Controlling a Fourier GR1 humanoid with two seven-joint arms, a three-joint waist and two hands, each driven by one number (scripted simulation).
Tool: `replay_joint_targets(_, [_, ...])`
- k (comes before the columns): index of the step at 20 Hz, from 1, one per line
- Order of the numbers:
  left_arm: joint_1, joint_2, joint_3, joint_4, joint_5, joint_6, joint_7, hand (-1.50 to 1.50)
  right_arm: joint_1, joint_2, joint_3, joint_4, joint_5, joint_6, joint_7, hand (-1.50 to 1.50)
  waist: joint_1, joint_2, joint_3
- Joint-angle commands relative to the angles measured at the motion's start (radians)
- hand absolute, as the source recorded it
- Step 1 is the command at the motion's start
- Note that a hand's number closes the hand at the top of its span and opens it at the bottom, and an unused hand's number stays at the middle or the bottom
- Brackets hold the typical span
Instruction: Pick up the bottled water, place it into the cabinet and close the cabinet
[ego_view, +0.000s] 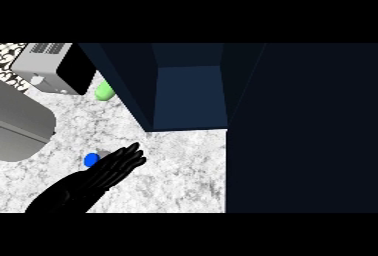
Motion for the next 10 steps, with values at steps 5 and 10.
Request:
replay_joint_targets(5, [0.085, 0.348, 0.173, 0.110, 0.516, -0.310, 0.091, -1.50, 0.182, 0.016, 0.048, -0.130, -0.093, 0.004, 0.076, -1.50, 0.027, -0.008, 0.000])
replay_joint_targets(10, [0.078, 0.478, 0.247, 0.242, 0.655, -0.463, 0.104, -1.50, 0.261, 0.011, 0.050, -0.133, -0.119, 0.049, 0.023, -1.50, 0.038, -0.008, 0.001])
